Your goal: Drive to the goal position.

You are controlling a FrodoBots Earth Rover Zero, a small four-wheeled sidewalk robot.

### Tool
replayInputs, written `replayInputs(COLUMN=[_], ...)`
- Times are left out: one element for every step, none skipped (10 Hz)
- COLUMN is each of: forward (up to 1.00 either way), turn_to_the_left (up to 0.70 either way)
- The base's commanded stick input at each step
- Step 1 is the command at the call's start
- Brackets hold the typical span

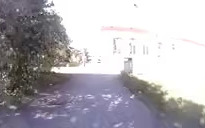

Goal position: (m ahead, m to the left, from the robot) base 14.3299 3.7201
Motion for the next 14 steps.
replayInputs(forward=[1.0,1.0,1.0,1.0,1.0,1.0,1.0,1.0,1.0,1.0,1.0,1.0,1.0,1.0], turn_to_the_left=[0.0,0.0,0.0,0.0,0.0,0.0,0.0,0.0,0.07,0.28,0.35,0.0,0.0,0.0])
